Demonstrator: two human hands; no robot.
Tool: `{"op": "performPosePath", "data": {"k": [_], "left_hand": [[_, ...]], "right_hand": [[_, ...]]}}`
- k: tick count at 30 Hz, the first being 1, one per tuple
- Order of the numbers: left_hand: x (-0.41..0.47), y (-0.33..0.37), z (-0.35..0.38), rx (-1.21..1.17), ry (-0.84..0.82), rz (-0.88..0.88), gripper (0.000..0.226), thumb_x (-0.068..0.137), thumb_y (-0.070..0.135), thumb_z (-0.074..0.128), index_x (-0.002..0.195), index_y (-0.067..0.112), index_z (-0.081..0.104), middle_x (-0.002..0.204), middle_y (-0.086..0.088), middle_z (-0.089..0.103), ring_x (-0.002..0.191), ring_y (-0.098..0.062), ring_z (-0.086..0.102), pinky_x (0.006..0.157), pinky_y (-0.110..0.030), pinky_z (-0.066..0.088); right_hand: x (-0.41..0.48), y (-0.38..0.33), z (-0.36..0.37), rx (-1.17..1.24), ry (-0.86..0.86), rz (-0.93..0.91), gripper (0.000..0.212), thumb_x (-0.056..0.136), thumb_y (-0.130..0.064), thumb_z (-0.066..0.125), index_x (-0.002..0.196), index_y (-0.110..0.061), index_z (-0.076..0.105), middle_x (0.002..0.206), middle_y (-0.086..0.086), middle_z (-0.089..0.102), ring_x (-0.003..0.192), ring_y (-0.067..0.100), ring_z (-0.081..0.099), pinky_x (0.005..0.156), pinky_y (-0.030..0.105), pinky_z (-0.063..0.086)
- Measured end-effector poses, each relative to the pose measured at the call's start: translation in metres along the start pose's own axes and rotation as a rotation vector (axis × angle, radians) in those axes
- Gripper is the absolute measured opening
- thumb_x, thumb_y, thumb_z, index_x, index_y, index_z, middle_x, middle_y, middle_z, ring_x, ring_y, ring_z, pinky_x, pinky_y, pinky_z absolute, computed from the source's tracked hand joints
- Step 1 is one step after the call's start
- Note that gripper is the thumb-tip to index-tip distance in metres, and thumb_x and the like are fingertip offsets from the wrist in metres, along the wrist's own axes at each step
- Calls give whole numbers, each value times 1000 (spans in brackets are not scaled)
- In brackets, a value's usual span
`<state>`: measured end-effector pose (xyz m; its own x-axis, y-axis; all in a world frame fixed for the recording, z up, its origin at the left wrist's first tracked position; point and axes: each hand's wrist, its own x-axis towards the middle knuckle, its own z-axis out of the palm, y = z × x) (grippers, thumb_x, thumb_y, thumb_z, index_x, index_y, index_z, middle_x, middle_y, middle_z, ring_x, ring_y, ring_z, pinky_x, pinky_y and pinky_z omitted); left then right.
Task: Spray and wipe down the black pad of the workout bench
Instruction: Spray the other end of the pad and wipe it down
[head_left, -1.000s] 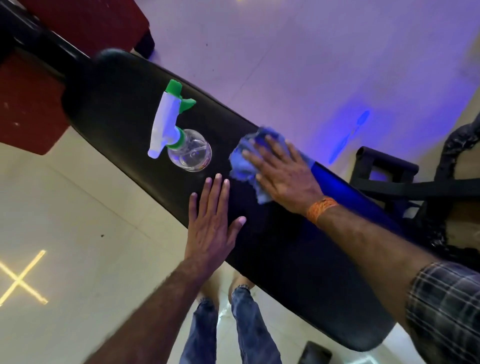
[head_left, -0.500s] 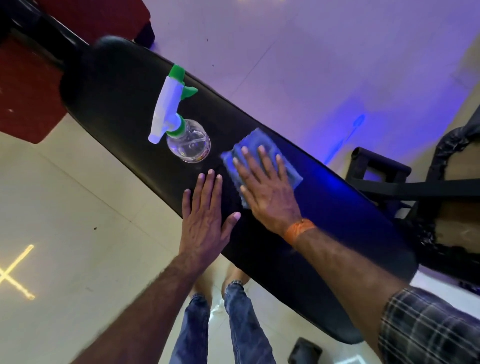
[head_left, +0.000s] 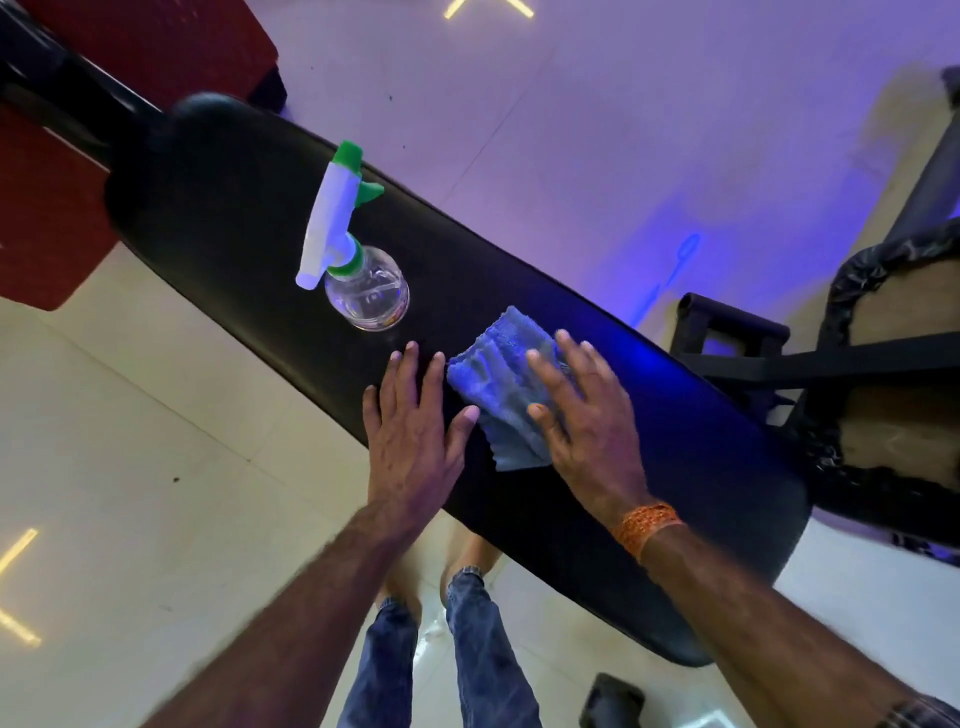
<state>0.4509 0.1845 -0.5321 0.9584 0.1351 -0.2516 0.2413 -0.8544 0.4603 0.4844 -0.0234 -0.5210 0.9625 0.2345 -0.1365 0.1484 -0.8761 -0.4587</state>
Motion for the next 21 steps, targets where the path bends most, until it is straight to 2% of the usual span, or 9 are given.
{"op": "performPosePath", "data": {"k": [3, 6, 10, 12, 14, 16, 17, 19, 21], "left_hand": [[13, 17, -3, -2, 45, 22, 69, 98, 60, 40, 151, 16, 49, 160, -12, 40, 145, -34, 38, 116, -56, 33], [34, 39, -8, -20, -8, 46, 66, 99, 57, 54, 153, 20, 46, 153, -6, 45, 137, -30, 41, 110, -52, 37], [65, 61, -10, -29, -122, 139, 79, 92, 57, 66, 158, 25, 37, 158, -2, 39, 140, -30, 38, 107, -49, 37], [79, 65, -8, -16, -204, 280, 76, 91, 54, 67, 158, 32, 38, 163, 3, 35, 146, -28, 32, 107, -49, 37], [92, 65, -10, -1, -284, 383, 58, 91, 47, 71, 145, 36, 54, 163, 7, 36, 150, -25, 27, 109, -49, 34], [103, 65, -17, -37, -305, 429, 36, 87, 43, 76, 120, 30, 68, 146, 10, 54, 143, -23, 37, 104, -45, 35], [108, 63, -22, -42, -296, 447, 31, 85, 43, 78, 110, 27, 69, 127, 11, 63, 132, -22, 46, 97, -41, 37], [115, 59, -32, -27, -302, 423, 31, 80, 49, 77, 100, 26, 69, 91, 14, 62, 105, -20, 57, 82, -34, 33], [117, 53, -40, -215, -361, 295, 30, 78, 50, 72, 93, 24, 71, 77, 12, 62, 83, -14, 60, 73, -32, 39]], "right_hand": [[-5, 3, -10, 163, 123, 377, 68, 95, -37, 72, 153, -15, 44, 147, 9, 46, 131, 27, 44, 109, 35, 38], [3, 6, -8, 338, 125, 532, 58, 87, -26, 82, 137, -11, 56, 115, 7, 58, 105, 21, 58, 95, 35, 50], [16, 9, -16, 416, 135, 517, 16, 85, -23, 82, 95, -21, 70, 94, -2, 60, 87, 14, 61, 76, 17, 44], [17, 14, -22, 538, 90, 456, 13, 88, -22, 79, 89, -24, 65, 89, -7, 65, 81, 7, 61, 72, 16, 45], [18, 20, -26, 690, 34, 407, 9, 88, -24, 74, 90, -25, 65, 86, -8, 70, 79, 4, 62, 73, 23, 50], [20, 24, -28, 806, -1, 407, 7, 86, -26, 74, 92, -27, 69, 87, -7, 73, 80, 4, 64, 72, 25, 51], [21, 26, -30, 853, 1, 426, 7, 87, -24, 76, 93, -26, 71, 86, -7, 74, 78, 2, 64, 69, 21, 49], [28, 26, -36, 907, 16, 464, 6, 91, -16, 77, 95, -17, 73, 81, -6, 72, 68, -4, 61, 60, 12, 44], [39, 22, -44, 937, 20, 485, 4, 93, -11, 75, 94, -11, 72, 77, -4, 69, 61, -7, 57, 53, 10, 41]]}}
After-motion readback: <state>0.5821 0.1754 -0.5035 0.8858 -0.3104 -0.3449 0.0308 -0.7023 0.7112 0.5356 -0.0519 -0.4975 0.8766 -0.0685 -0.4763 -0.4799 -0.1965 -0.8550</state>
